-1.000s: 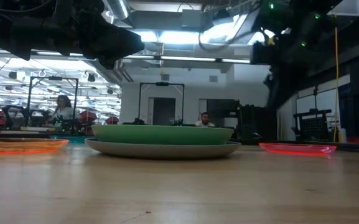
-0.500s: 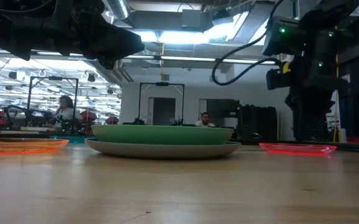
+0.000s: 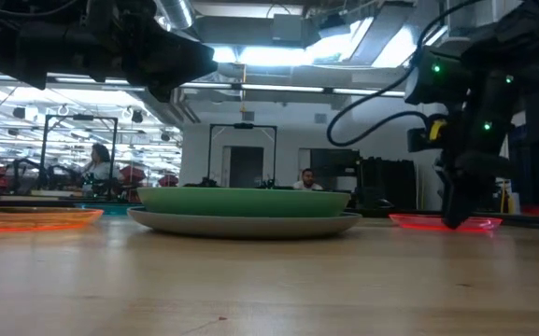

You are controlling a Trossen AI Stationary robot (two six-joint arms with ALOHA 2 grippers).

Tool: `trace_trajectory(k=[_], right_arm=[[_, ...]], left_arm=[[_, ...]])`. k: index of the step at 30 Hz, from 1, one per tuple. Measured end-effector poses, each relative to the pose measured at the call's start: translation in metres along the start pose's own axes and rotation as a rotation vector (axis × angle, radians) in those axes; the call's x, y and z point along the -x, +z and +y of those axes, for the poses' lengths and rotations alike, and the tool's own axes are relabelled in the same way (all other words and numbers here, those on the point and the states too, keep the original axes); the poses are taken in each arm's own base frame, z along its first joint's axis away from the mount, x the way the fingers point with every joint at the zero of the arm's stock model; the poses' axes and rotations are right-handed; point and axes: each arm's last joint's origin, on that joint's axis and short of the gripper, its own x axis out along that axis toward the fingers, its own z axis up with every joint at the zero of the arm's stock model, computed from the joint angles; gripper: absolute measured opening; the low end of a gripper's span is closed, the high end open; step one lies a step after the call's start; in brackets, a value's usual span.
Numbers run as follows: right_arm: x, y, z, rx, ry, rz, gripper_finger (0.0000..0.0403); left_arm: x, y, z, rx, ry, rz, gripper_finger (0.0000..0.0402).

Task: Stack plastic plates
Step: Stack the pink plate on top of the brown plate

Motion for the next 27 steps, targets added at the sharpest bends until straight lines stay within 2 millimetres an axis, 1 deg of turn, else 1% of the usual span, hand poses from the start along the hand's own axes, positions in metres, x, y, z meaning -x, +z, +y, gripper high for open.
trace_trajectory(k=[5,8,11,18,20,25,27], right_arm=[[-0.0053,-0.0045,-0.0007,-0.002,-0.027,-0.025,0.0163],[-0.0056,-0.0043,-0.0009,0.012,-0.034,-0.034,0.0150],[-0.0057,-0.0040,-0.0004,0.018,-0.020,-0.036,0.0120],[-0.0059,-0.0033,0.0001,0.022,0.000,-0.040,0.0024],[-0.0059,-0.0032,0.0005,0.042,0.016,-0.039,0.0007],[-0.0051,-0.0008,-0.0002,0.042,-0.018,-0.053,0.0010],[-0.0030,0.0024,0.0001,0.056,-0.017,-0.060,0.0004]], left_arm=[[0.0000,0.0001,0.0000,0.000,0.000,0.000,0.0122],[0.0000,0.0001,0.0000,0.001,0.000,0.000,0.0122],[0.0000,0.0001,0.0000,0.002,0.000,0.000,0.0121],[0.0000,0.0000,0.0000,0.003,-0.001,0.000,0.0122],[0.0000,0.0000,0.0000,0.004,-0.001,0.000,0.0122],[0.0000,-0.0010,-0.0002,0.017,-0.007,0.011,0.0122],[0.0001,-0.0010,-0.0003,0.016,-0.008,0.011,0.0121]])
